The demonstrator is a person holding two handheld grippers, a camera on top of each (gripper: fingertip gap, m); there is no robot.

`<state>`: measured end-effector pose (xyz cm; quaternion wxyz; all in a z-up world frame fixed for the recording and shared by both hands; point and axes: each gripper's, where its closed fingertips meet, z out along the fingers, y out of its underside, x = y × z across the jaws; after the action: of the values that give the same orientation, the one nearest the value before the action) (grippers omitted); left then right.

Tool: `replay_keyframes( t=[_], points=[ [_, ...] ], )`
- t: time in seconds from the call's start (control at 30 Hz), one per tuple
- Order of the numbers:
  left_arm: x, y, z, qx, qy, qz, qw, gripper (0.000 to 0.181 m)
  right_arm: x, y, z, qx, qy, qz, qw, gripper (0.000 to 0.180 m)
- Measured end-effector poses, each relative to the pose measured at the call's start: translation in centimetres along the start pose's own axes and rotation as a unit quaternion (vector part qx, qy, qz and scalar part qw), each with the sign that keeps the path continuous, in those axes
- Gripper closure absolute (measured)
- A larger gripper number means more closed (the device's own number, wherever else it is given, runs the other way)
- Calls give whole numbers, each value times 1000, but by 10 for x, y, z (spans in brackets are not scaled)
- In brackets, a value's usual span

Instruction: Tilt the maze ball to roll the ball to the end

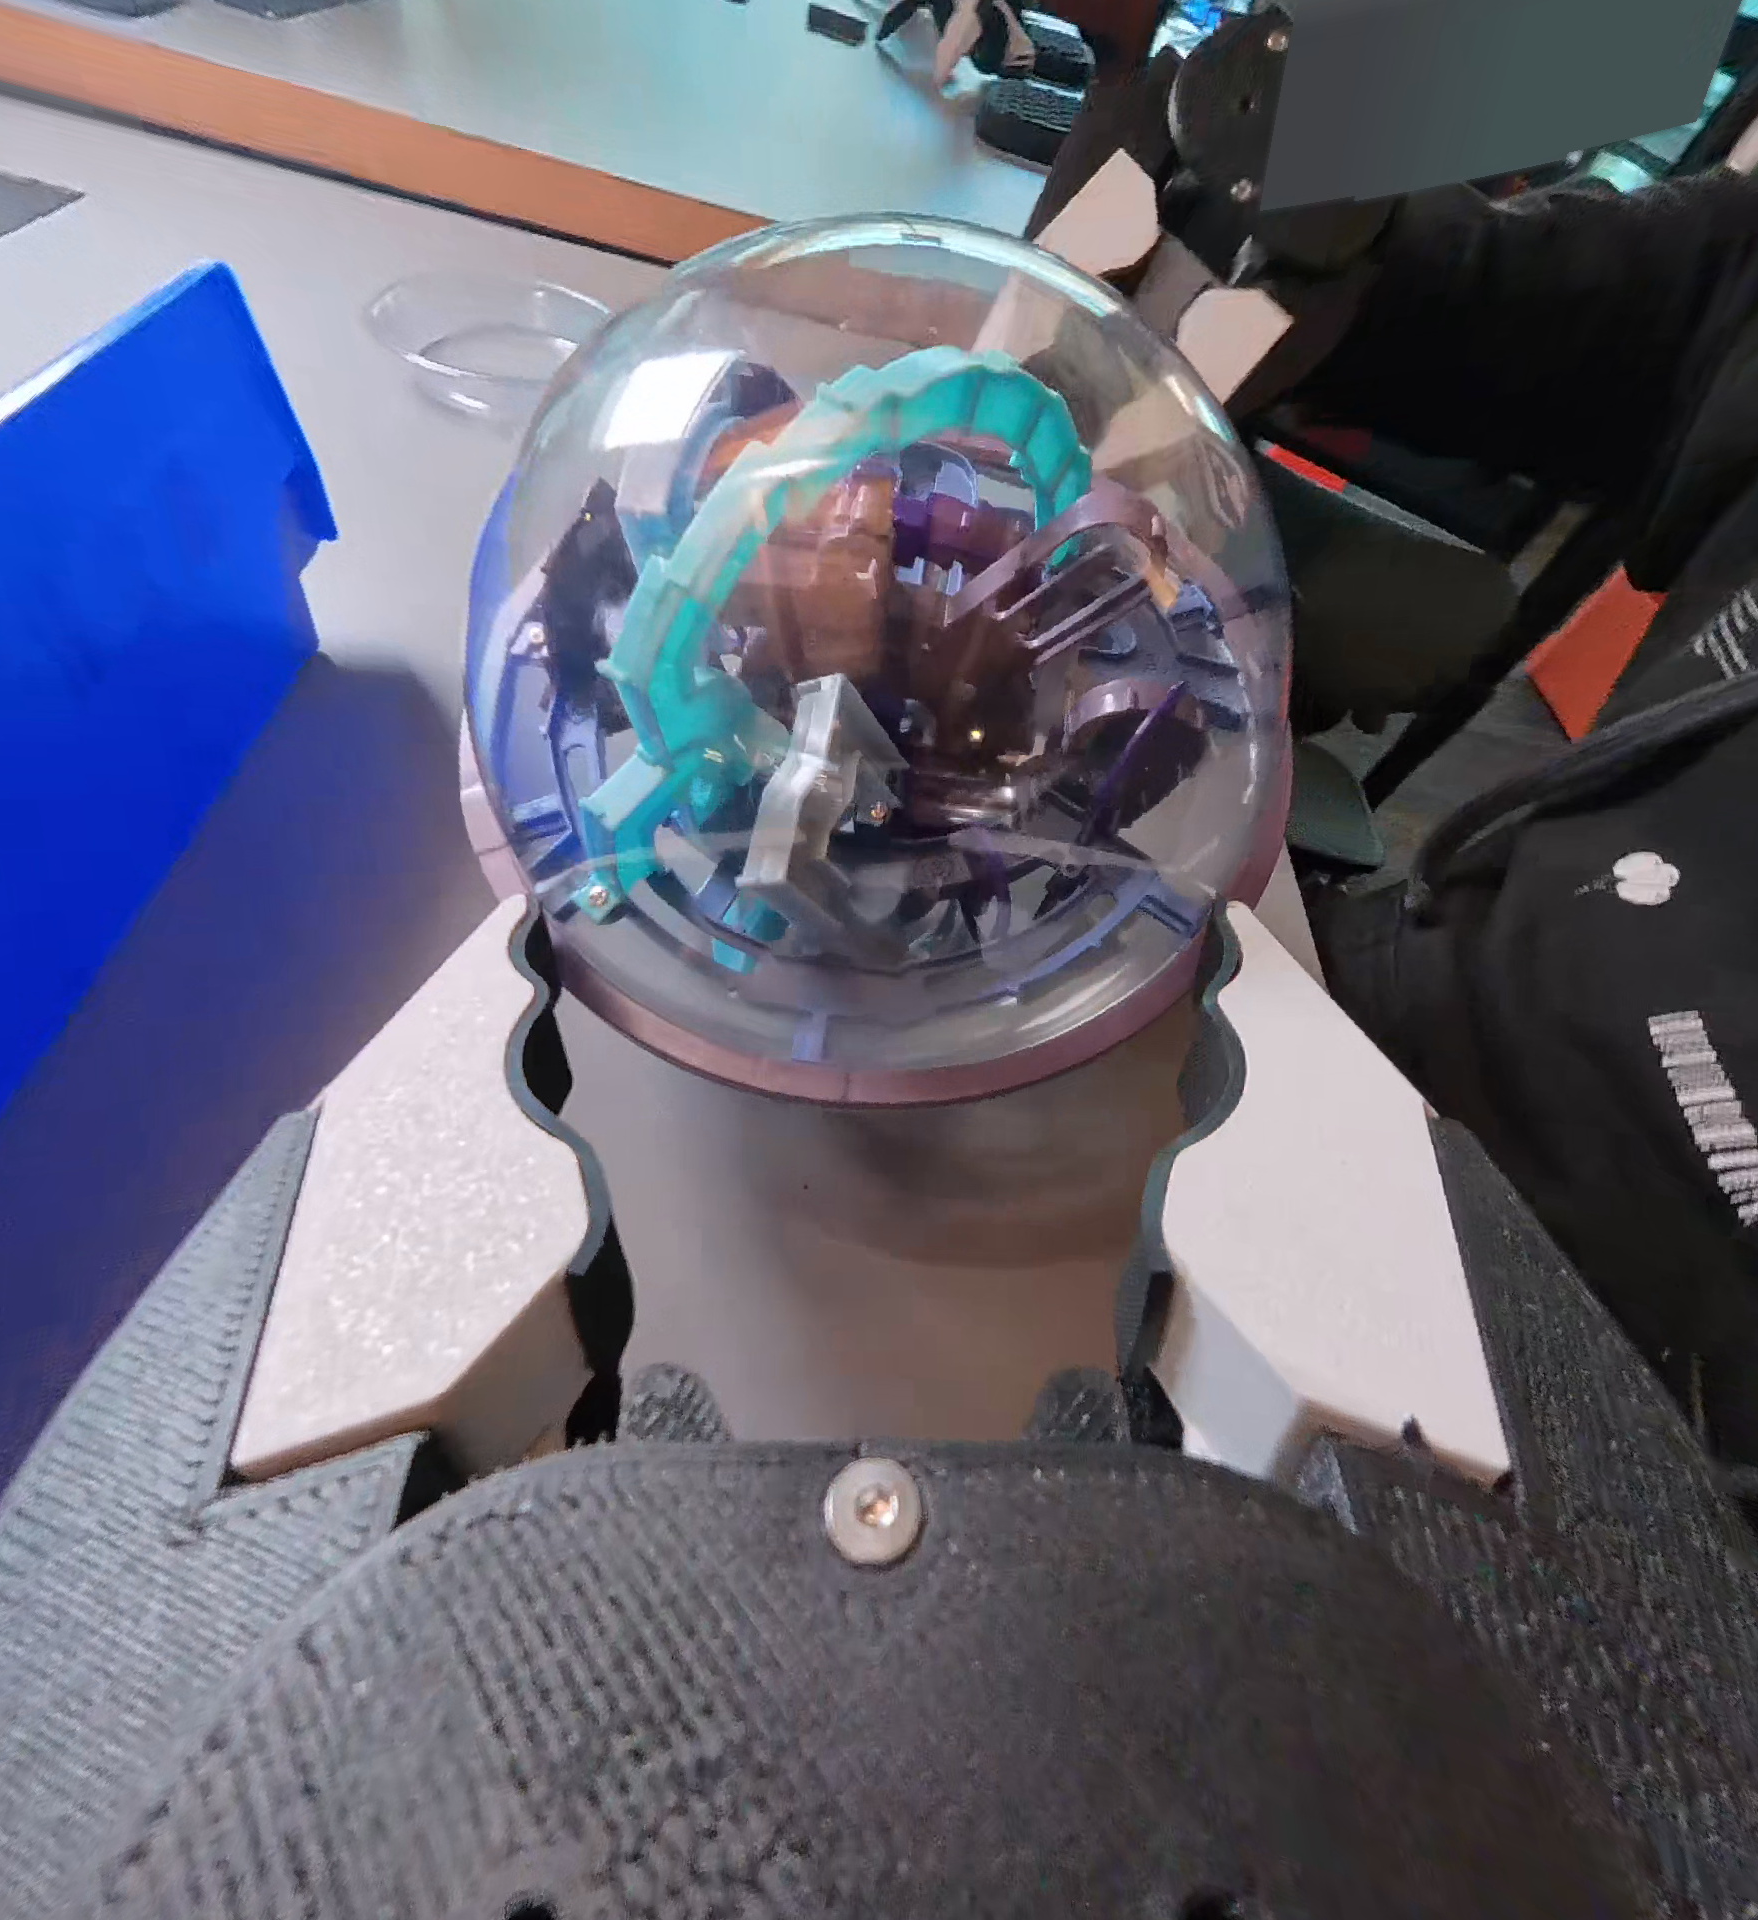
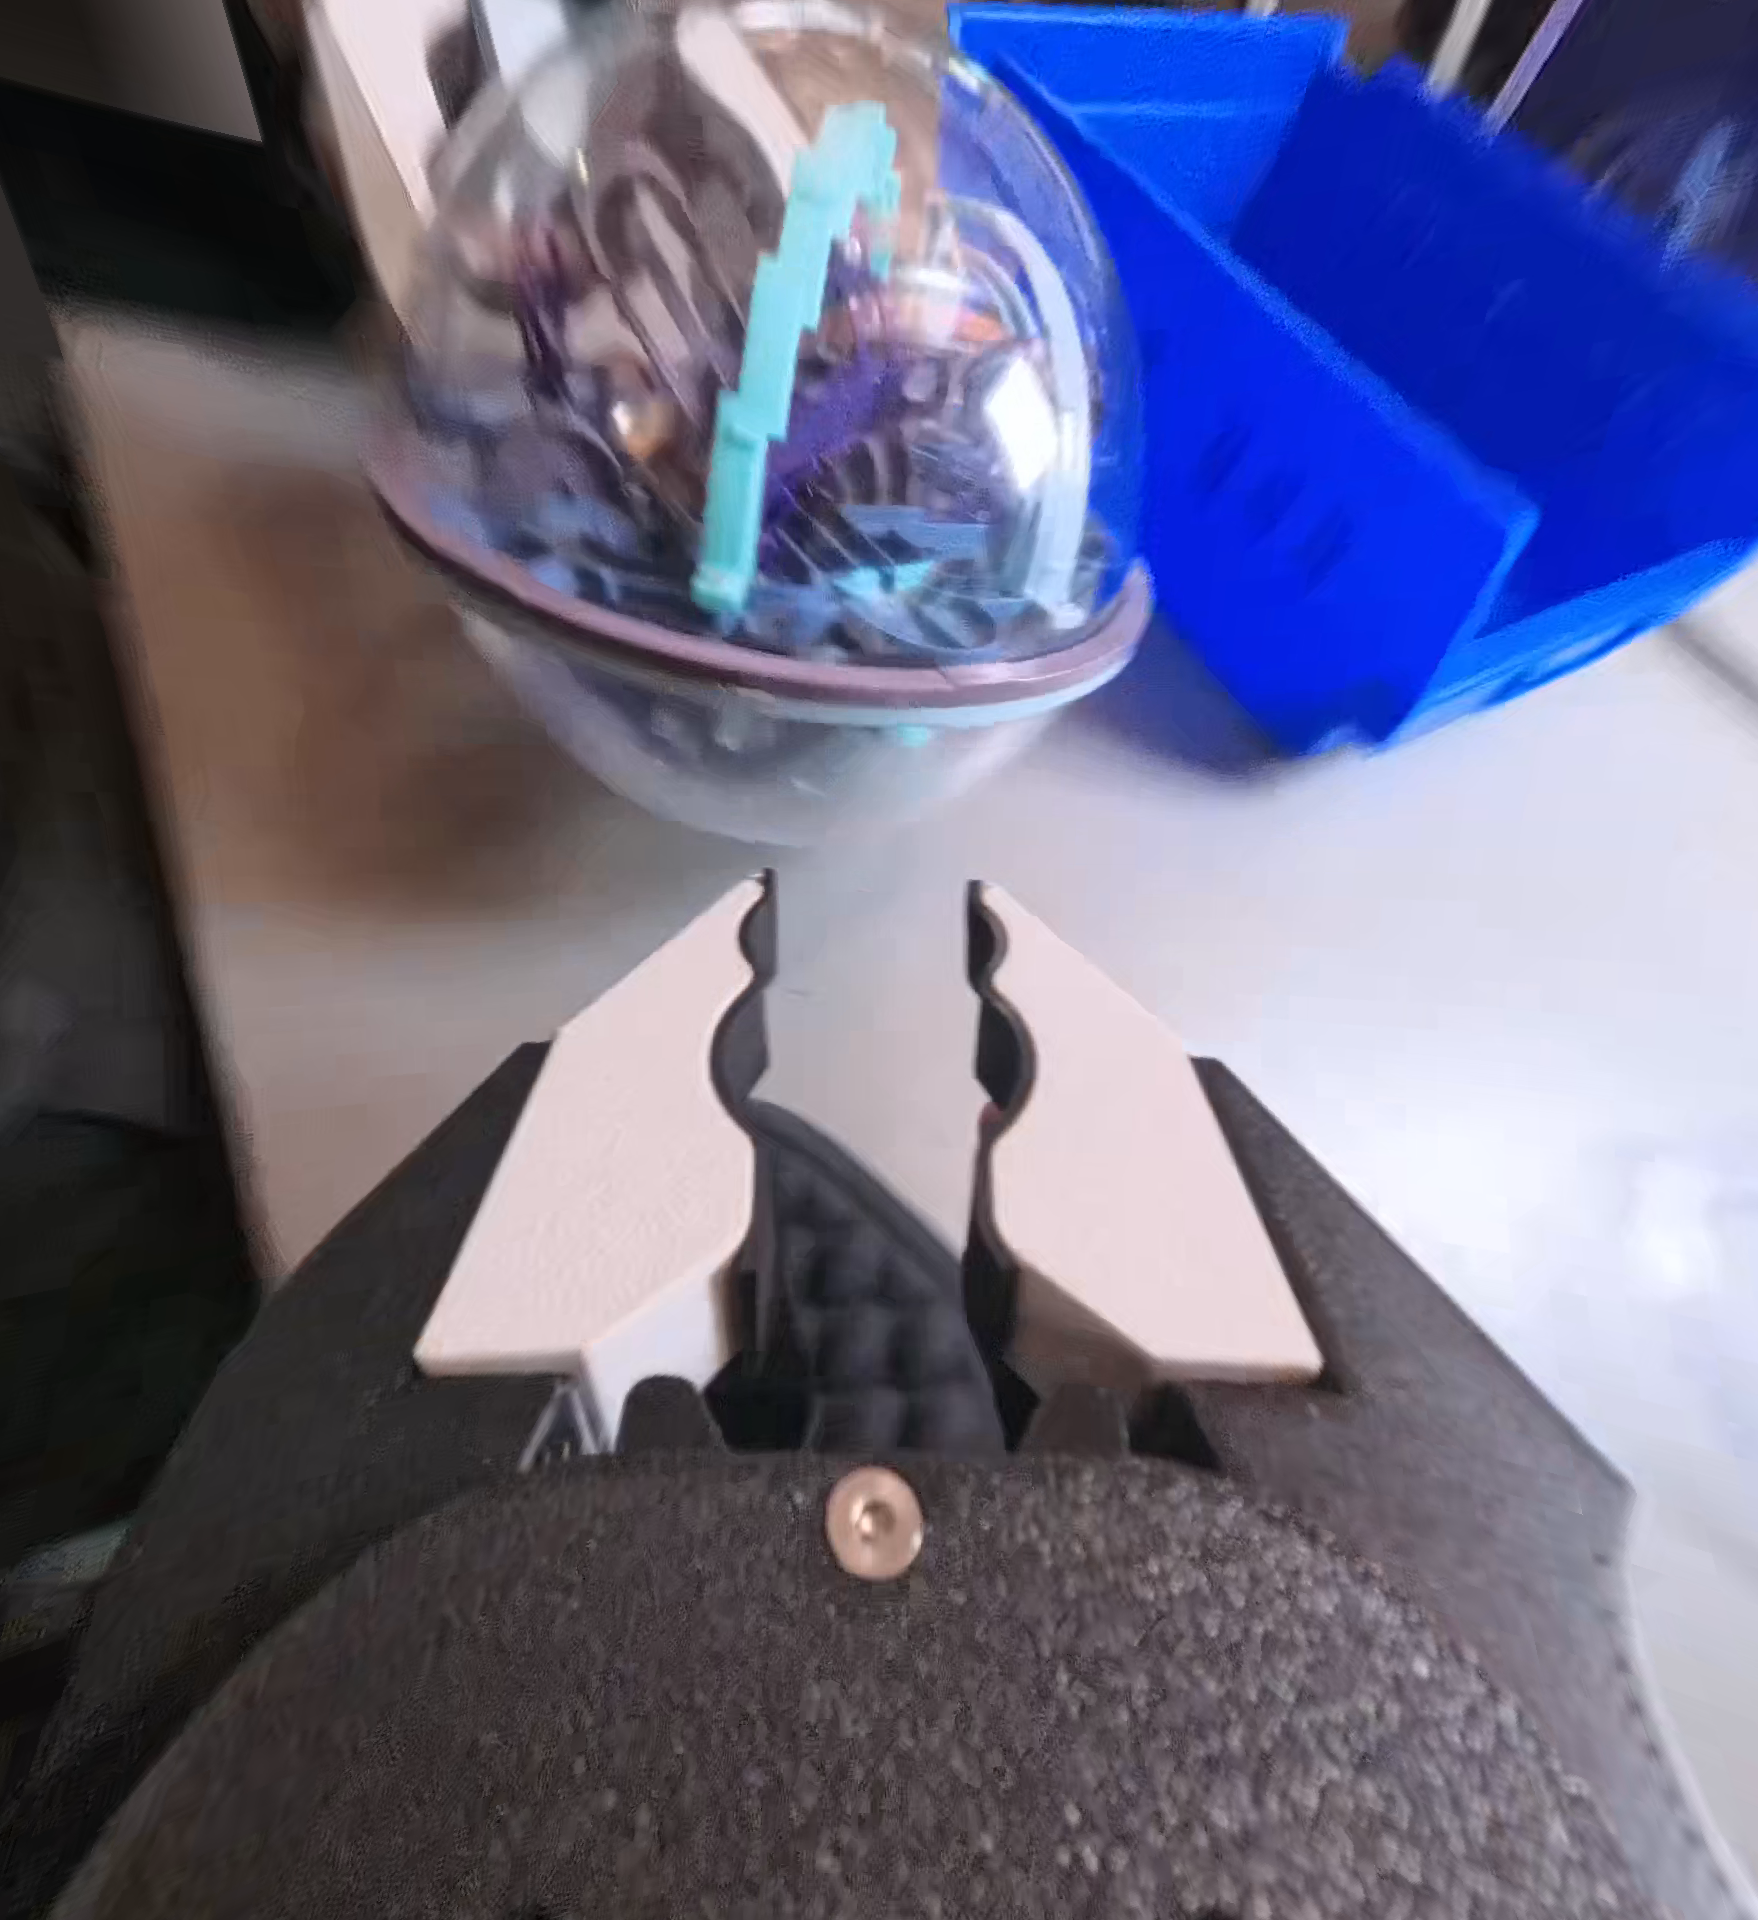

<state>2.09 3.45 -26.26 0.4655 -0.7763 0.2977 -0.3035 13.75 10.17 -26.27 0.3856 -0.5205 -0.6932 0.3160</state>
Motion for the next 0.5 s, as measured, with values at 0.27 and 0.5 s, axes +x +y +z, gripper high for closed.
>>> replay_keyframes(
  t=[0.27, 0.5],
  points=[
    [7, 3, 2, -2, -78, -3, 997, 76, -24, -23, 3, 32, -160, 318, 934, 111],
    [6, -7, -19, 46, -26, -35, 998, 105, -10, -18, -3, 27, -162, 341, 925, 149]
  ],
)
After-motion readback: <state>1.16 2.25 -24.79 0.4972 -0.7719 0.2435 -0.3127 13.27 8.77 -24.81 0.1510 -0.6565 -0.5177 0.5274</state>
